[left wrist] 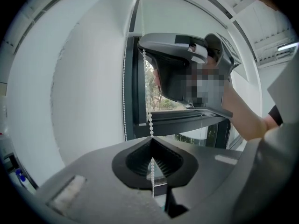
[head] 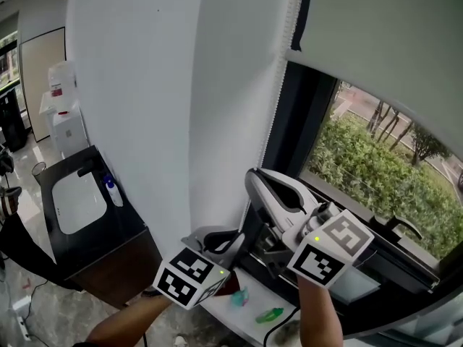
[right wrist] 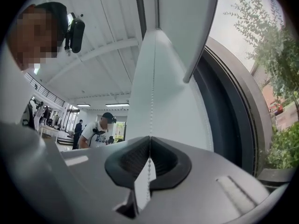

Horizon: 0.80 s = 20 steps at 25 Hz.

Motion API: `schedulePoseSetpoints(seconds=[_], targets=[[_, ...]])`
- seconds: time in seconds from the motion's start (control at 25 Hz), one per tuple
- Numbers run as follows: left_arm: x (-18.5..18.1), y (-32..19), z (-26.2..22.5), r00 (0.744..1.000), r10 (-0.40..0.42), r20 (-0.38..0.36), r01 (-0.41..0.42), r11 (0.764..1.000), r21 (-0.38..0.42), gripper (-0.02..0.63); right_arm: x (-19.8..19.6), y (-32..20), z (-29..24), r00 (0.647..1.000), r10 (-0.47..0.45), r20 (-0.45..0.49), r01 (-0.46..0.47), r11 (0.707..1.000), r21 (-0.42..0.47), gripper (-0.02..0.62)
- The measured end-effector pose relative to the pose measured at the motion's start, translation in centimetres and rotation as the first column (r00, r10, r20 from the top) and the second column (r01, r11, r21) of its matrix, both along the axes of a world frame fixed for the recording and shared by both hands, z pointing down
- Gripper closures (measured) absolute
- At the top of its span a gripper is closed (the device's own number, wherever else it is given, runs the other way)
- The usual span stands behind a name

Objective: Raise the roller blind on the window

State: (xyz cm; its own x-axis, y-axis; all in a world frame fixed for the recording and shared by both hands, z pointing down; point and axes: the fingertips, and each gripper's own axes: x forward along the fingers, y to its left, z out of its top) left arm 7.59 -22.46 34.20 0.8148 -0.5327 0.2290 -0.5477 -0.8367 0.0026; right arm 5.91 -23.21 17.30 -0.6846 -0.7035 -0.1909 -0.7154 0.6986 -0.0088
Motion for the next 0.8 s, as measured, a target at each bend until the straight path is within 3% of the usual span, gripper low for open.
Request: schedulePoseSetpoints(seconds=[0.2, 0.36, 0.44, 0.56, 0.8], targets=[[-0.7, 0.1, -0.2, 0.999, 0.024, -0.045, -0.026, 0.998, -0.057, 0.592, 0.7, -0.4, 0.2, 0.999, 0.029, 0.023, -0.029, 0.999, 0.017, 0.588], [-1.9, 0.7, -3.6, 0.98, 0.043, -0.193, -0.064, 0.993, -0.103, 0.521, 0.9, -0.4, 0.3, 0.999, 0.04, 0.03, -0.04, 0.999, 0.017, 0.588], [-2.6, 1.0, -6.6, 0.963, 0.044, -0.266, -0.066, 0.995, -0.073, 0.508, 0.8, -0.3, 0.7, 0.999, 0.046, 0.016, -0.047, 0.999, 0.019, 0.588], [-3.1, 1.3, -10.9, 0.946, 0.048, -0.32, -0.05, 0.999, 0.002, 0.508, 0.4, -0.4, 2.4, 0.999, 0.045, -0.013, -0.045, 0.999, -0.005, 0.588], [-3.0, 0.5, -14.3, 0.954, 0.035, -0.297, -0.005, 0.995, 0.102, 0.499, 0.1, -0.3, 7.2, 0.997, 0.05, -0.06, -0.055, 0.996, -0.075, 0.588]])
